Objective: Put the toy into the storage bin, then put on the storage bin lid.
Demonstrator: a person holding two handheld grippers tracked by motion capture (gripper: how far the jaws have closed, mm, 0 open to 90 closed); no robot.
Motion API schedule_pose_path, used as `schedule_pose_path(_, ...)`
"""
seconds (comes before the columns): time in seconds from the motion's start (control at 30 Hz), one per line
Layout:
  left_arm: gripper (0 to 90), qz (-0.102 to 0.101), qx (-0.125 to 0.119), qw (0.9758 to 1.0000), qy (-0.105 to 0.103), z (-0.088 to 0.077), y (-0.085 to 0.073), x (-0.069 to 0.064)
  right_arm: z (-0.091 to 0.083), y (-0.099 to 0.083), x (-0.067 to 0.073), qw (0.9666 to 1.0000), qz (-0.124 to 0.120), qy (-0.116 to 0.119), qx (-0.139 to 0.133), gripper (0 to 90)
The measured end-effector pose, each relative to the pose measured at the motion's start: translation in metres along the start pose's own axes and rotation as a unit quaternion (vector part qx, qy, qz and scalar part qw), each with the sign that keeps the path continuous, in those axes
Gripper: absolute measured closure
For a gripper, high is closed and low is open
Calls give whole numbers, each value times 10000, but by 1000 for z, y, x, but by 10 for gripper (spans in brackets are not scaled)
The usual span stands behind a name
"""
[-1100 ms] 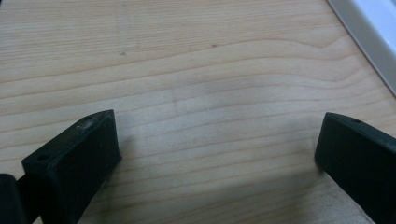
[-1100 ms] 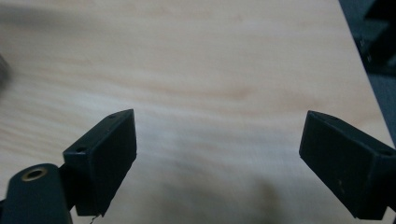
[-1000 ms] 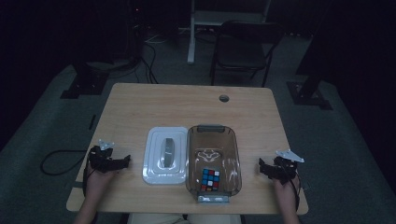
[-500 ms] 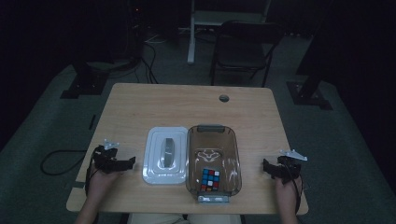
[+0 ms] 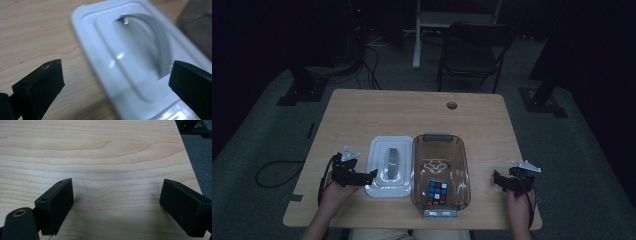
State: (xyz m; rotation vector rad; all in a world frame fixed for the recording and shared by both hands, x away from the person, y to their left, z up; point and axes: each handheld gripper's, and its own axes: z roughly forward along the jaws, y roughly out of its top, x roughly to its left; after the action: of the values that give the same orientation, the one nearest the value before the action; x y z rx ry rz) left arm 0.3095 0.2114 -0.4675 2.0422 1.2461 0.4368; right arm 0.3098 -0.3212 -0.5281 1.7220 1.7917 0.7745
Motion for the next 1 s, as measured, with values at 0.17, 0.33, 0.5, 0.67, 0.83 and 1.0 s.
schedule_pose_path(0.17, 6, 79, 33, 9999, -123, 11, 7, -12, 0, 0, -1, 10000, 23, -18, -7, 117)
schedule_pose_path(0.33, 6, 68, 66, 9998, -155, 23, 13, -20, 0, 0, -2, 10000, 39, -44, -8, 117)
schedule_pose_path(0.5, 6, 139, 140, 9997, -170, 35, 16, -26, 0, 0, -2, 10000, 42, -44, -10, 117)
schedule_pose_path(0.67, 7, 173, 161, 9996, -184, 44, 20, -31, 0, 0, -2, 10000, 41, -45, -9, 117)
schedule_pose_path(0.83, 43, 204, 229, 9993, -208, 56, 23, -34, 0, 0, -2, 10000, 40, -44, -8, 117)
schedule_pose_path(1.0, 62, 243, 237, 9993, -146, 63, 24, -36, 0, 0, -2, 10000, 41, -43, -8, 117)
